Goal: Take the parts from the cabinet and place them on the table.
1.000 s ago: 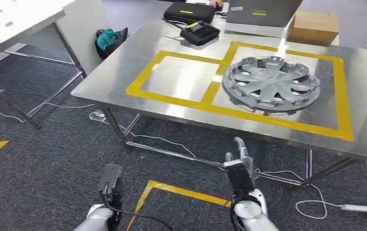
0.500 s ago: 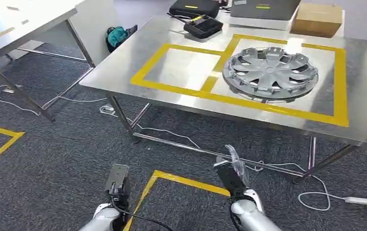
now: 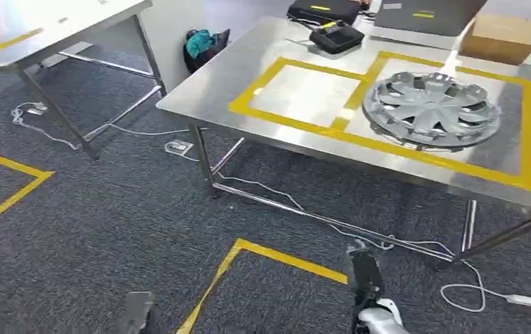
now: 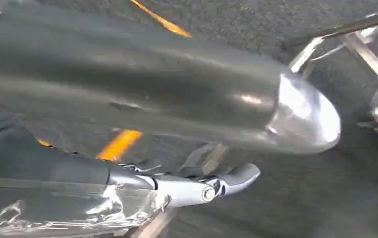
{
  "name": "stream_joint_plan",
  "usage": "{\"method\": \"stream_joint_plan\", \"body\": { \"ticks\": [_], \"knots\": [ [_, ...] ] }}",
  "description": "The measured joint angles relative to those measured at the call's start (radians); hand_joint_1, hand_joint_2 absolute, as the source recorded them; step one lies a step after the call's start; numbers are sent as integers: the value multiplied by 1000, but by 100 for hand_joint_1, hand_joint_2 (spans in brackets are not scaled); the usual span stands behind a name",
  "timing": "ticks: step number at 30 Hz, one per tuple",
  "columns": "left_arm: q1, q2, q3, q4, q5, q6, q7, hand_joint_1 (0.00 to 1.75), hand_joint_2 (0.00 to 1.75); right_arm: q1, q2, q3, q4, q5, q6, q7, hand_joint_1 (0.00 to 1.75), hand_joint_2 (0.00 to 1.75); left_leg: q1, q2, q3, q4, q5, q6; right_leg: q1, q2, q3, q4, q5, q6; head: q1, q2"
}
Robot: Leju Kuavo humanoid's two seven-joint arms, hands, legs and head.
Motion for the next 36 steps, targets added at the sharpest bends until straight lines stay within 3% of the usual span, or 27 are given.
{"method": "stream_joint_plan", "body": {
  "ticks": [1, 2, 4, 5, 6, 9, 10, 11, 12, 15, 16, 17, 19, 20, 21, 22, 25, 26, 27, 29, 30, 31, 32, 33, 35, 36],
  "knots": [
    [-3, 23, 65, 36, -10, -114, -121, 0, 0, 22, -7, -29, 14, -20, 16, -24, 0, 0, -1, -13, -3, 1, 1, 0, 2, 6, -8, 20, -1, -4, 3, 0],
    [-6, 48, 118, 57, -18, -179, -199, 0, 0, 42, -10, -54, 27, -30, 31, -42, 0, 0, -4, -25, -3, 2, 2, 0, 2, 7, 10, -8, 20, -10, 2, 0],
    [-31, 73, 201, 110, -42, -274, -204, 0, 0, 61, -21, -93, 50, -36, 49, -60, 0, 0, -11, -42, -1, 3, 4, -3, 5, 15, 102, -185, 105, -23, 1, 0],
    [-36, 75, 230, 123, -58, -302, -204, 0, 0, 61, -22, -105, 60, -34, 48, -60, 0, 0, -12, -45, 0, 3, 4, -4, 9, 33, 143, -273, 123, -31, 3, 0],
    [-45, 74, 257, 137, -71, -314, -204, 0, 0, 59, -22, -115, 71, -35, 49, -60, 0, 0, -16, -45, -5, 4, 7, -10, 9, 48, 157, -287, 111, -32, 0, 0],
    [-67, 75, 316, 173, -84, -315, -204, 0, 0, 67, -22, -137, 90, -38, 50, -60, 0, 0, -8, -49, -12, 4, 15, -25, 18, 38, 153, -287, 121, -40, 2, 0],
    [-72, 78, 330, 181, -86, -315, -204, 0, 0, 69, -19, -141, 95, -38, 50, -60, 0, 0, -12, -53, -12, 4, 15, -31, 12, 33, 155, -295, 128, -48, 1, 0],
    [-72, 78, 341, 186, -87, -315, -204, 0, 0, 69, -17, -146, 96, -38, 50, -60, 0, 0, -10, -39, -16, 15, 1, -35, 8, 26, 157, -300, 132, -55, 1, 0],
    [-75, 76, 348, 191, -91, -315, -204, 0, 0, 68, -18, -151, 97, -38, 50, -60, 0, 0, -10, -20, -35, 55, -32, -41, 7, 21, 155, -301, 134, -62, -8, 0],
    [-84, 76, 367, 201, -93, -315, -204, 0, 0, 75, -18, -159, 106, -38, 50, -60, 0, 0, -1, -3, -145, 297, -145, -57, 7, -1, 148, -301, 136, -63, -11, 0],
    [-83, 75, 371, 204, -93, -315, -204, 0, 0, 75, -18, -161, 109, -38, 50, -60, 0, 0, 1, -3, -160, 332, -149, -60, 7, -8, 146, -300, 137, -63, -11, 0],
    [-82, 75, 373, 207, -93, -315, -204, 0, 0, 75, -17, -162, 111, -38, 50, -60, 0, 0, 3, -2, -149, 315, -130, -62, 7, -14, 145, -300, 138, -62, -11, 0],
    [-83, 76, 378, 209, -93, -315, -204, 0, 0, 74, -17, -164, 114, -38, 50, -60, 0, 0, 5, 6, -65, 162, -49, -62, 5, -26, 146, -300, 139, -58, -11, 0],
    [-84, 77, 381, 209, -93, -315, -204, 0, 0, 73, -17, -165, 116, -38, 50, -60, 0, 0, 6, 21, -9, 67, -14, -63, 3, -31, 147, -299, 140, -53, -11, 0],
    [-88, 75, 382, 209, -93, -315, -204, 0, 0, 73, -18, -167, 116, -38, 50, -60, 0, 0, 4, 51, 23, 4, -18, -65, 11, -34, 145, -294, 138, -46, -14, 0],
    [-92, 75, 382, 210, -93, -315, -204, 0, 0, 72, -18, -168, 117, -38, 50, -60, 0, 0, 2, 34, 19, 2, -12, -47, 13, -37, 141, -290, 137, -39, -13, 0],
    [-89, 74, 392, 216, -104, -303, -204, 0, 0, 72, -17, -173, 119, -44, 38, -61, 0, 0, -6, 23, 13, 2, -9, -25, 7, -49, 145, -297, 144, -23, -8, 0],
    [-90, 70, 395, 217, -113, -294, -204, 0, 0, 73, -17, -175, 119, -44, 22, -67, 0, 0, 1, 19, 13, -1, -3, -16, 5, -42, 136, -293, 137, -15, -8, 0],
    [-93, 70, 401, 219, -115, -291, -204, 0, 0, 73, -17, -179, 119, -43, 5, -75, 0, 0, 2, 15, 11, -1, -2, -12, 5, -19, 123, -261, 109, -9, -3, 0],
    [-102, 69, 422, 229, -128, -279, -202, 0, 0, 75, -17, -186, 120, -36, -30, -88, 0, 0, 1, 7, 7, 0, 0, -3, 4, 3, 54, -100, 23, -5, -2, 0],
    [-103, 68, 429, 236, -136, -268, -199, 0, 0, 76, -17, -191, 123, -35, -36, -86, 0, 0, -1, 3, 5, 0, 0, -2, 4, 6, 16, -17, -9, -4, 1, 0],
    [-103, 67, 439, 245, -136, -265, -194, 0, 0, 77, -17, -197, 126, -33, -43, -79, 0, 0, -2, -1, 5, 0, 0, -2, 4, 6, -5, 28, -20, -5, 1, 0],
    [-101, 67, 454, 256, -131, -269, -187, 0, 0, 78, -17, -203, 130, -32, -53, -64, 0, 0, -2, -5, 5, 1, 1, -2, 5, 6, -3, 26, -8, -6, 1, 0],
    [-100, 66, 468, 263, -123, -278, -178, 0, 0, 79, -17, -208, 133, -32, -57, -54, 0, 0, -2, -9, 6, 1, 1, -2, 5, 6, 20, -22, 25, -8, 1, 0],
    [-99, 62, 494, 273, -119, -291, -168, 0, 0, 80, -17, -217, 137, -31, -62, -45, 0, 0, -1, -23, 8, 2, 2, -6, 3, 16, 120, -215, 117, -14, 1, 0],
    [-99, 61, 501, 276, -128, -292, -167, 0, 0, 79, -17, -222, 138, -26, -63, -40, 0, 0, -1, -27, 6, 2, 3, -10, -1, 47, 152, -283, 118, -16, 1, 0]
  ]
}}
